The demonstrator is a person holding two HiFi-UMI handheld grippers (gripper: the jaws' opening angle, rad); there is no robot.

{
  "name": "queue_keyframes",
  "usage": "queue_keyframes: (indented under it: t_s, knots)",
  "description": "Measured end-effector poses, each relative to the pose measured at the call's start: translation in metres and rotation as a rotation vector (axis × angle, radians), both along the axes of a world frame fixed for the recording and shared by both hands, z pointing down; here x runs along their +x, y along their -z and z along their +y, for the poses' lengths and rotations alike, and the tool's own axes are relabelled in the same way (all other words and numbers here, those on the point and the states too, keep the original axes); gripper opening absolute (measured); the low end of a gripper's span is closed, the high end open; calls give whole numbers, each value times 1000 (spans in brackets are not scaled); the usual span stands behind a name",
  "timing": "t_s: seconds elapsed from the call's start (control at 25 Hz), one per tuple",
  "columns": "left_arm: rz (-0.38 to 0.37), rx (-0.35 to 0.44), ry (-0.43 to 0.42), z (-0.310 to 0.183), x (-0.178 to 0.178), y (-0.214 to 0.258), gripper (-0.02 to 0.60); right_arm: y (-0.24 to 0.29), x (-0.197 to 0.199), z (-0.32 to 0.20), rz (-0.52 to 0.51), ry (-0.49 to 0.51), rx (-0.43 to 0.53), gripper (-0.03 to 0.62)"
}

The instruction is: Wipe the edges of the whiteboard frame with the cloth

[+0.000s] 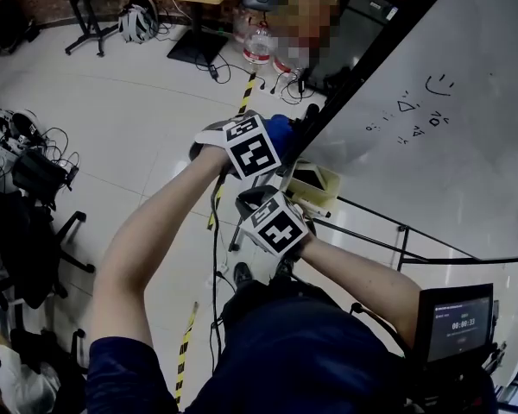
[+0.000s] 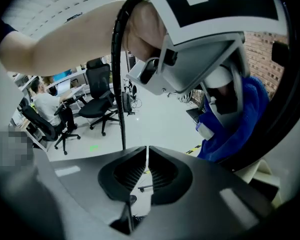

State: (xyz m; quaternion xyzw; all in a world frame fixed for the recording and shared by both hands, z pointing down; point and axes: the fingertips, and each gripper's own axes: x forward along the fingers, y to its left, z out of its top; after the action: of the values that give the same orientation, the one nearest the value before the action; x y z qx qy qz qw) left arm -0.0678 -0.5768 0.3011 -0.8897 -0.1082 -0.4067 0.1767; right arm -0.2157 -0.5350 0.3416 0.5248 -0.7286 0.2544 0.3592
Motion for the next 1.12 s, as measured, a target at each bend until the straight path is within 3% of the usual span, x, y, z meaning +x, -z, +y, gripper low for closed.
queue_keyframes:
  t_s: [0.28,0.48,0.56,0.76,0.88,0.92,1.0,1.12]
  knots:
    - [30,-13,7,0,6,30,192,19,8,-2,-5,-7,56,20]
    - [10,-30,12,3,4,37,193,33,19,-2,-19,-48,65,20]
    - [1,-113,35,7,2,37,193,41,23,-4,-30,-60,80,20]
    - [70,-490,140,10,-3,49,192,62,37,-7,-56,-107,128,20]
    - [157,-595,195,3,-6,62,192,67,44,-6,-62,-130,141,20]
    - [182,-581,202,1,-6,67,192,67,47,-5,-61,-133,143,20]
    - [212,-472,196,-4,-5,81,192,66,52,-4,-59,-138,145,20]
    - [190,-185,121,-8,-2,100,193,66,61,-4,-51,-144,153,20]
